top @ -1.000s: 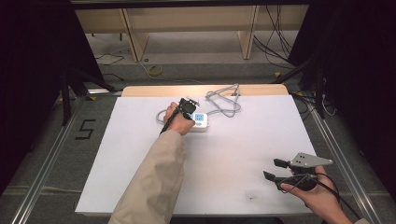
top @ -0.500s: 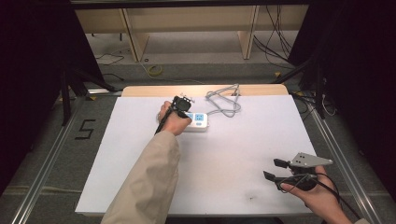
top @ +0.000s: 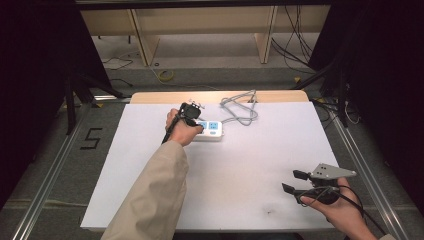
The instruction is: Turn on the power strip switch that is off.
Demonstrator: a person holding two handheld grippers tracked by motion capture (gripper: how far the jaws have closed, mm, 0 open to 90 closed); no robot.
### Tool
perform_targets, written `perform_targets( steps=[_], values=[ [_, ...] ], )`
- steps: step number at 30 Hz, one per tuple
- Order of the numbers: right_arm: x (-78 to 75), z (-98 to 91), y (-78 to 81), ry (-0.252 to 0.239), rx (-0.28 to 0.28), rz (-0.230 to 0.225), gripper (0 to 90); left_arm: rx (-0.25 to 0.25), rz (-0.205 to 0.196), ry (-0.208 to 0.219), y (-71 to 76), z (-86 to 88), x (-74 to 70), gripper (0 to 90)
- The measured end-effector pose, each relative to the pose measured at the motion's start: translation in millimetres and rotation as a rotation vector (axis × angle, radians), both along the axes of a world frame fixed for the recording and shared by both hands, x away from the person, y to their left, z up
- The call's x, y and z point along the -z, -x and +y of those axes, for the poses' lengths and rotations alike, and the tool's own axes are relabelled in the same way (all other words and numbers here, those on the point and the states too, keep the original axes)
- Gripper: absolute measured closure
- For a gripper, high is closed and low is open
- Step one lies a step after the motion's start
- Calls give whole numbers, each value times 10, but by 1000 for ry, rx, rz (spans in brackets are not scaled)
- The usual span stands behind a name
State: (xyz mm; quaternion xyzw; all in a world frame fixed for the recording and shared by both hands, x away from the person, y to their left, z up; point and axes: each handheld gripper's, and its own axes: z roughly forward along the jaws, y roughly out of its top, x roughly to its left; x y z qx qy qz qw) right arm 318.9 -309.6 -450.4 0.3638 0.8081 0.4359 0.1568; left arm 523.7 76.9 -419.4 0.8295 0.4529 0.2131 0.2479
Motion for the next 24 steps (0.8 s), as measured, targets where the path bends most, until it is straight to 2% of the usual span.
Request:
perform_targets(
  steps=[2,10,15,24],
  values=[
    [0,1,1,-1,1,1,352,6,-2,6,17,18,-12,538],
    [0,6,-1,1,-1,-2,351,-22,15,64,89,86,-13,397],
    [0,6,2,-1,2,2,351,-8,21,95,155,117,-12,368],
    [1,3,-4,0,1,0,350,28,1,111,298,157,-93,352]
  ],
)
